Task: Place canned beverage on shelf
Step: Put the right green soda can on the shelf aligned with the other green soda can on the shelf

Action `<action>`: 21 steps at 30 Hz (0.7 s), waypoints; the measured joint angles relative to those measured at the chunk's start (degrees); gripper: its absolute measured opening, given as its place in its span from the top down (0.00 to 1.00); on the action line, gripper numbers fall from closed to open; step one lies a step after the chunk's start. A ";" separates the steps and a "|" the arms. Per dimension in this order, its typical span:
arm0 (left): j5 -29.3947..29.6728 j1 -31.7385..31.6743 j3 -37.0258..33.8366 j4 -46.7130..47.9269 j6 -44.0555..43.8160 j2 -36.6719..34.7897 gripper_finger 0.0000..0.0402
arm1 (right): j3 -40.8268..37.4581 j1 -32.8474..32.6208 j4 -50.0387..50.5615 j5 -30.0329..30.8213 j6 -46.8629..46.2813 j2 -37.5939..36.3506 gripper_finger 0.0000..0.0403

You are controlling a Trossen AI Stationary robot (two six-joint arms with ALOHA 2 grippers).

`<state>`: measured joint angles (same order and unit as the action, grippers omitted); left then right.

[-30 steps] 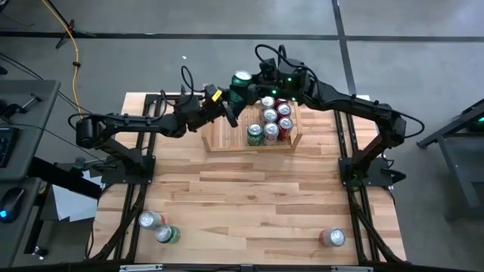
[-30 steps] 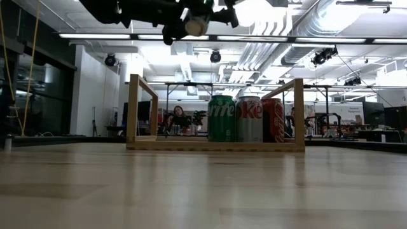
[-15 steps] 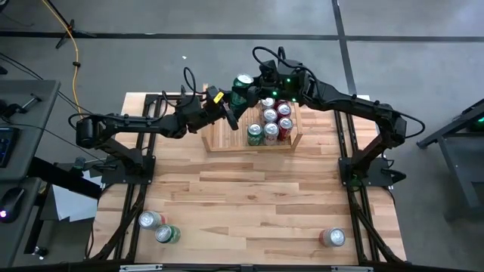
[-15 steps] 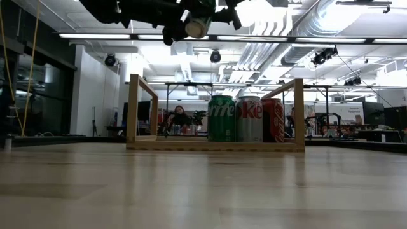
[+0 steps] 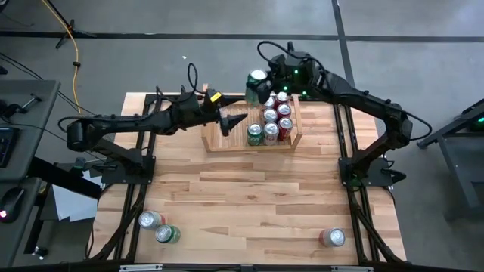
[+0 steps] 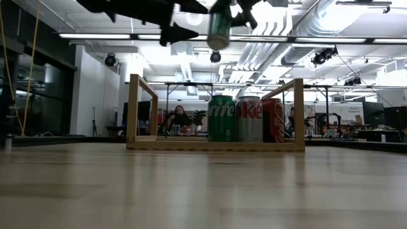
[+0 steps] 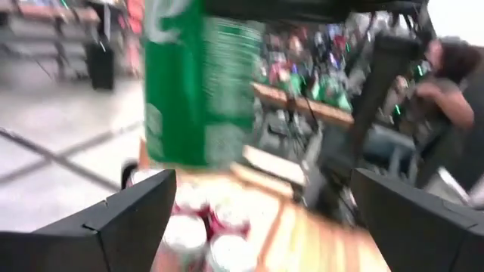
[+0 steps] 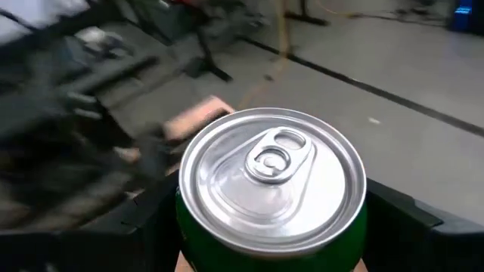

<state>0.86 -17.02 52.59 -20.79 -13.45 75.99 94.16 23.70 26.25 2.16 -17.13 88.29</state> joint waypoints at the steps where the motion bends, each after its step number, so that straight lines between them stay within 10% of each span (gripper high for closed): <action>1: -1.05 -0.26 -0.07 3.21 -0.04 -1.68 0.04 | 0.08 0.32 1.08 0.80 0.73 0.03 0.28; 10: -0.95 -3.00 -0.08 11.79 -0.22 -19.39 0.05 | -2.00 0.20 -1.28 5.27 8.69 4.69 0.28; 21: 3.18 -3.21 -0.06 13.92 -0.08 -32.27 0.05 | -22.56 0.40 -23.80 6.37 4.66 6.69 0.28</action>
<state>4.04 -20.23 52.53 -6.86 -13.53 43.72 71.60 24.10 2.44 8.53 -12.47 94.98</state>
